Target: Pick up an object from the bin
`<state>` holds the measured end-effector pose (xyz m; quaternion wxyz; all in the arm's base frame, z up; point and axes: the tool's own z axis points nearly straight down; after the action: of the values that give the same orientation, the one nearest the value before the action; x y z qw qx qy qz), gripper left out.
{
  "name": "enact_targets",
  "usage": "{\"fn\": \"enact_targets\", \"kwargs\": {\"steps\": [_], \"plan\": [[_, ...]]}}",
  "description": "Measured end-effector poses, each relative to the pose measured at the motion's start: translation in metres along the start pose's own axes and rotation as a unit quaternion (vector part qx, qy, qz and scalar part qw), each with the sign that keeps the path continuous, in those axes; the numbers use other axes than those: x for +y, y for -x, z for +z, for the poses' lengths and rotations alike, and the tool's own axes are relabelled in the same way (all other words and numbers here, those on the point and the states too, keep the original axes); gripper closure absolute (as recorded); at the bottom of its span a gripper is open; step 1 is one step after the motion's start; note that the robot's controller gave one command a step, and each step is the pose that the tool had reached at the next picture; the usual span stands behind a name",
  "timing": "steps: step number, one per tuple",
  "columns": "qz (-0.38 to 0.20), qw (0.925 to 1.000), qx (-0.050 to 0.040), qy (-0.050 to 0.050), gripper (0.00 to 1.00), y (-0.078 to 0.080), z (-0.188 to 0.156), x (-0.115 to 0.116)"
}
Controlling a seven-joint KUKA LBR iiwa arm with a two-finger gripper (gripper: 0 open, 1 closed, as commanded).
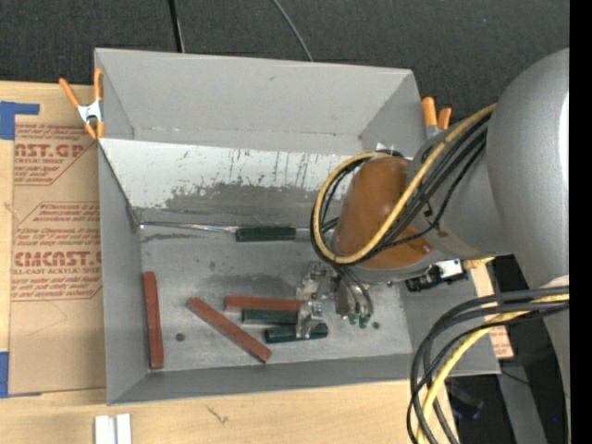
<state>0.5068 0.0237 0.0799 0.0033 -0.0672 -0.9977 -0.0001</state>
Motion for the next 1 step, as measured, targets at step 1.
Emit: {"fn": "enact_targets", "kwargs": {"steps": [1], "plan": [[0.001, 0.9999, -0.0152, 0.002, 1.0, 0.0064, 0.0004, 0.0012]]}}
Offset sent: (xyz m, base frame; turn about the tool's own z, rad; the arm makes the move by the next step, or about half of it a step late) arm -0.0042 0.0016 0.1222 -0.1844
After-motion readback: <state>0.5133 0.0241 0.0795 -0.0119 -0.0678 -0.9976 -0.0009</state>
